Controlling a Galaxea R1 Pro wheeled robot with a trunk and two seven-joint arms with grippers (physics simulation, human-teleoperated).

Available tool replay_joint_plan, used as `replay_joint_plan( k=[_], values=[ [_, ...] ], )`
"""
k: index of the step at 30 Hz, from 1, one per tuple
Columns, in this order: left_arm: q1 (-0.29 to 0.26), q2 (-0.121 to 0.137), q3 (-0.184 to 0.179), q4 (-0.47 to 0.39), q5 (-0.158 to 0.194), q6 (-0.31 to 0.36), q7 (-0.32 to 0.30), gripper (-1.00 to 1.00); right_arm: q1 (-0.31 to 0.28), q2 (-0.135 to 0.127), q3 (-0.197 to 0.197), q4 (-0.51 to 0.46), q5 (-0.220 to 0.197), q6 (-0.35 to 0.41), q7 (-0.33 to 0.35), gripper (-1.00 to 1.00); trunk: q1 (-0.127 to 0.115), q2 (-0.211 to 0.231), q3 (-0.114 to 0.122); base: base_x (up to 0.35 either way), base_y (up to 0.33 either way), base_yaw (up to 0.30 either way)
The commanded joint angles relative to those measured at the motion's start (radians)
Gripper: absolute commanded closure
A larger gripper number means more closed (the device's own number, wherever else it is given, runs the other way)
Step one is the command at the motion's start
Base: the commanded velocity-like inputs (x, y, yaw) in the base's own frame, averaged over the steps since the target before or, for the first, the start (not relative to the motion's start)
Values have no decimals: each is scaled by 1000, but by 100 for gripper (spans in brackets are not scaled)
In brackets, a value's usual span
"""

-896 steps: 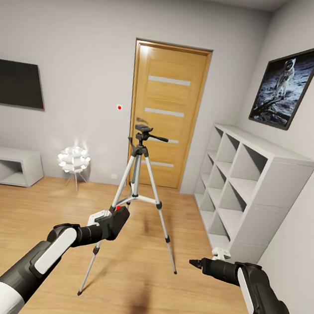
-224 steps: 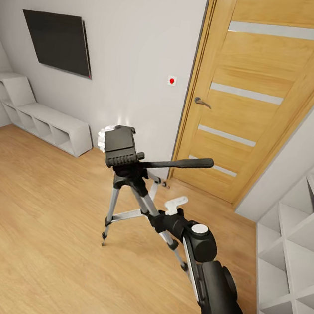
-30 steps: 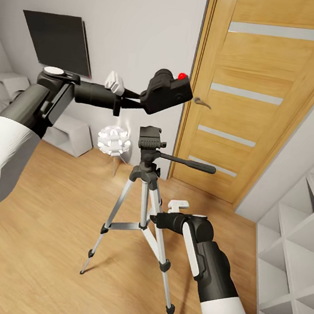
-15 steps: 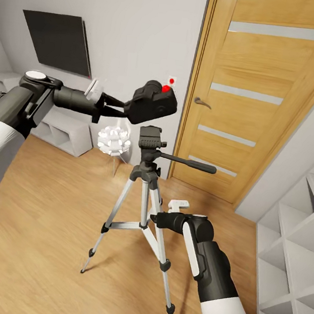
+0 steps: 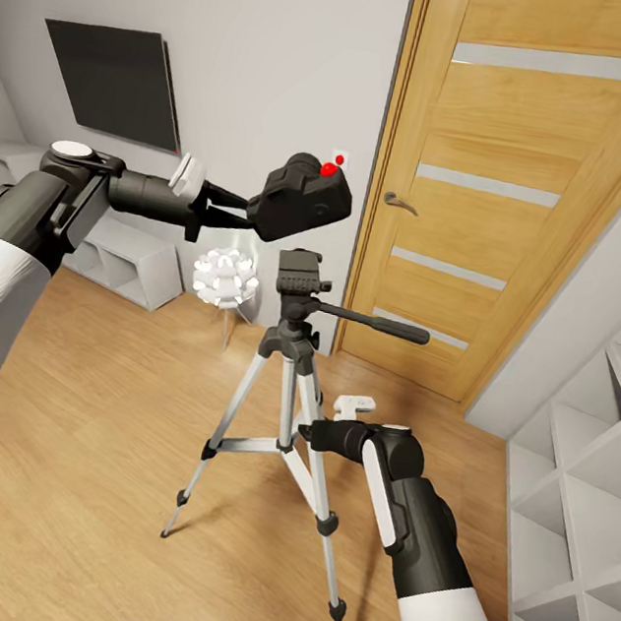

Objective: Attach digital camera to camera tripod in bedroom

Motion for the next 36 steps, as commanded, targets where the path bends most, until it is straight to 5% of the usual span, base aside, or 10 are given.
replay_joint_plan(
  k=[1, 8, 28, 29, 36],
  values=[
    [-2, 1, -6, -1, 8, 9, 2, 100, -1, 0, -1, 0, 1, 4, -2, 100, 1, -2, -2, 0, 0, 0],
    [-2, 5, -9, -19, -3, 31, -10, 100, -1, -2, -1, -1, -1, 4, -1, 100, 1, -2, -2, 0, 0, 0],
    [-2, 117, -6, -127, 2, 184, -19, 100, -1, 3, -1, -1, 6, 3, -3, 100, 1, -2, -2, 0, 0, 0],
    [-2, 180, -5, -519, 2, 606, -23, 100, -1, 3, -1, -1, 76, 3, -3, 100, 1, -2, -2, 0, 0, 0],
    [-2, 179, -7, -551, 3, 631, -39, 100, -1, 0, -1, -1, 76, 3, -3, 100, 1, -2, -2, 0, 0, 0]
  ],
)
